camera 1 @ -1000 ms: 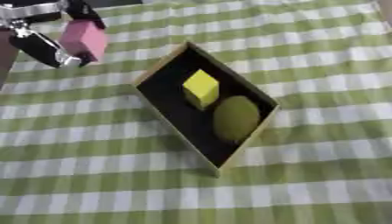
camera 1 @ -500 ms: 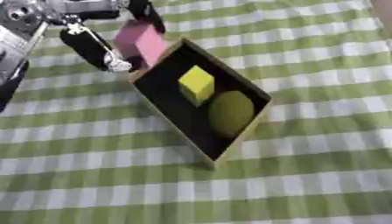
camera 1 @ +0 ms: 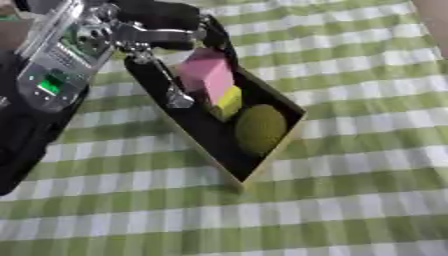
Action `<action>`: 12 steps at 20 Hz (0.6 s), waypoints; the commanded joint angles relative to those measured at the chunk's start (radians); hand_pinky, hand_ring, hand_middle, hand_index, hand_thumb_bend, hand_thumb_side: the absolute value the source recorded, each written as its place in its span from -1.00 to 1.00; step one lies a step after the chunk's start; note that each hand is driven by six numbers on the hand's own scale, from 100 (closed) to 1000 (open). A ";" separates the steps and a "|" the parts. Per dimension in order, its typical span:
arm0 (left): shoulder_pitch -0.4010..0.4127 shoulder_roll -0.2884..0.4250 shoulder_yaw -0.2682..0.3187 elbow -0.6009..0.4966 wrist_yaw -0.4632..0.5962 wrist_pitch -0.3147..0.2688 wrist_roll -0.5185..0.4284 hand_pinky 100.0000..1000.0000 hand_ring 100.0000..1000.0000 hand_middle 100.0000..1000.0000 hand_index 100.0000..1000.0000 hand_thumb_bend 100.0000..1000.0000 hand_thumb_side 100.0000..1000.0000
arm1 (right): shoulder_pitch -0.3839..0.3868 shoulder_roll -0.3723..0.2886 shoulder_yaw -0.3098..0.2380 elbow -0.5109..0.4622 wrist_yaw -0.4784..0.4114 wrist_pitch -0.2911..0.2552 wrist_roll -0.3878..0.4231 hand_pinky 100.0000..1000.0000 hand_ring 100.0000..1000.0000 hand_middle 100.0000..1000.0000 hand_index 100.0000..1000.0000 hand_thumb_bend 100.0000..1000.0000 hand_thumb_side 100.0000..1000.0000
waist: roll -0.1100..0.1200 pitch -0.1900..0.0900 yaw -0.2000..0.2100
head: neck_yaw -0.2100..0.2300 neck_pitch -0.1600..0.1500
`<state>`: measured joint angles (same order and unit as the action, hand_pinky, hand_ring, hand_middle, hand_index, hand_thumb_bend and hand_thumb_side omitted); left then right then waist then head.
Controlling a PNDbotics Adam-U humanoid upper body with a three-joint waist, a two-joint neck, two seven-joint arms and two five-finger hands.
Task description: Pick up objects on the table and place them in the box.
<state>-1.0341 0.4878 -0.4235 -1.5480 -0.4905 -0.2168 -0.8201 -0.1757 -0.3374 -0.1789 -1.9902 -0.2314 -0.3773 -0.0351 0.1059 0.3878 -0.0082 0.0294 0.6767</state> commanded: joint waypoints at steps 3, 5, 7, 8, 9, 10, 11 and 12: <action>-0.002 -0.011 -0.002 0.064 -0.087 -0.029 0.016 0.61 0.52 0.20 0.57 -0.68 -1.00 | -0.005 -0.015 -0.006 -0.010 -0.001 0.007 0.003 0.85 1.00 -0.04 0.74 -1.00 0.16 | -0.006 -0.031 -0.004 | 0.000 -0.008; 0.009 -0.011 -0.006 0.089 -0.125 -0.045 0.024 0.62 0.53 0.22 0.59 -0.63 -1.00 | -0.006 -0.013 -0.007 -0.010 0.002 0.010 0.003 0.85 1.00 -0.04 0.74 -1.00 0.16 | -0.004 -0.029 -0.005 | -0.004 -0.011; 0.016 -0.017 -0.009 0.117 -0.157 -0.062 0.026 0.65 0.57 0.33 0.65 -0.59 -1.00 | -0.007 -0.012 -0.006 -0.010 0.003 0.012 0.004 0.86 1.00 -0.05 0.74 -1.00 0.16 | -0.002 -0.028 -0.006 | -0.005 -0.012; 0.018 -0.020 -0.009 0.128 -0.168 -0.070 0.026 0.69 0.63 0.47 0.75 -0.53 -1.00 | -0.007 -0.011 -0.005 -0.010 0.003 0.013 0.004 0.86 1.00 -0.05 0.74 -1.00 0.16 | -0.002 -0.028 -0.006 | -0.005 -0.013; 0.020 -0.023 -0.009 0.138 -0.174 -0.079 0.026 0.73 0.69 0.56 0.82 -0.45 -1.00 | -0.008 -0.011 -0.005 -0.010 0.003 0.014 0.004 0.86 1.00 -0.05 0.74 -1.00 0.16 | -0.002 -0.027 -0.006 | -0.006 -0.013; 0.021 -0.025 -0.008 0.144 -0.178 -0.088 0.026 0.77 0.73 0.60 0.84 -0.38 -1.00 | -0.009 -0.010 -0.004 -0.010 0.003 0.015 0.005 0.86 1.00 -0.05 0.74 -1.00 0.16 | -0.002 -0.027 -0.006 | -0.007 -0.014; 0.022 -0.025 -0.007 0.147 -0.181 -0.095 0.026 0.81 0.76 0.63 0.86 -0.28 -1.00 | -0.009 -0.010 -0.003 -0.010 0.004 0.016 0.006 0.86 1.00 -0.05 0.74 -1.00 0.16 | -0.001 -0.027 -0.006 | -0.008 -0.014; 0.024 -0.025 -0.005 0.148 -0.182 -0.102 0.026 0.82 0.78 0.64 0.88 -0.22 -0.98 | -0.009 -0.010 -0.003 -0.010 0.004 0.016 0.007 0.86 1.00 -0.05 0.74 -1.00 0.16 | -0.001 -0.026 -0.006 | -0.009 -0.014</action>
<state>-0.9971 0.4476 -0.4338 -1.4010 -0.6636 -0.3023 -0.7890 -0.1767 -0.3373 -0.1780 -1.9901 -0.2303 -0.3636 -0.0299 0.1062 0.3878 -0.0137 0.0236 0.6747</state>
